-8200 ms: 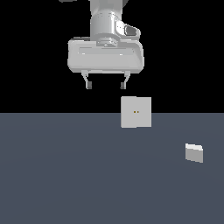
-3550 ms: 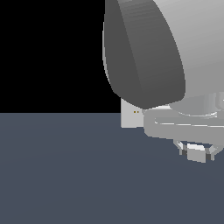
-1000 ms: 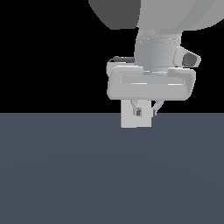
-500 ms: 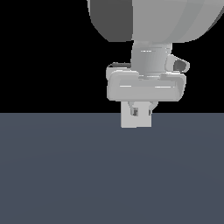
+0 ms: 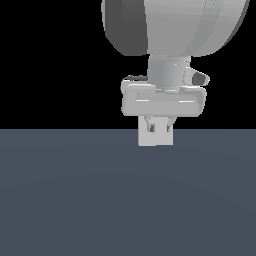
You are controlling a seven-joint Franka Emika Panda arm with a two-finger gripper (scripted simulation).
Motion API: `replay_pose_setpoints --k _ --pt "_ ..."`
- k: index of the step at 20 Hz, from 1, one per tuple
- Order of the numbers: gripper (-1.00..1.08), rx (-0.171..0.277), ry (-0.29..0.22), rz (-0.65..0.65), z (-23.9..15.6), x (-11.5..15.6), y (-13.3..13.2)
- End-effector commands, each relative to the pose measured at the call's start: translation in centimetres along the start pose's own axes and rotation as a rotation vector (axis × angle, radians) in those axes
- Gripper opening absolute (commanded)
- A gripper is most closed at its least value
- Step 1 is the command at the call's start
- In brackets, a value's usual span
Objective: Plug the charger into the wall socket.
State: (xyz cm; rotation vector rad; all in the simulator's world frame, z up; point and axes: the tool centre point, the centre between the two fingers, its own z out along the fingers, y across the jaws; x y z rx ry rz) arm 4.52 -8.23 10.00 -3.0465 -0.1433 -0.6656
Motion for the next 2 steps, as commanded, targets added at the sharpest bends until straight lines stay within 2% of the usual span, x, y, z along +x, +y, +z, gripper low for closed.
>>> replay_pose_setpoints --k 1,2 --pt "-1.0 0.0 0.001 0.0 0.03 0.06 0.0" --pt "-1.0 0.0 0.001 0.0 0.02 0.05 0.0"
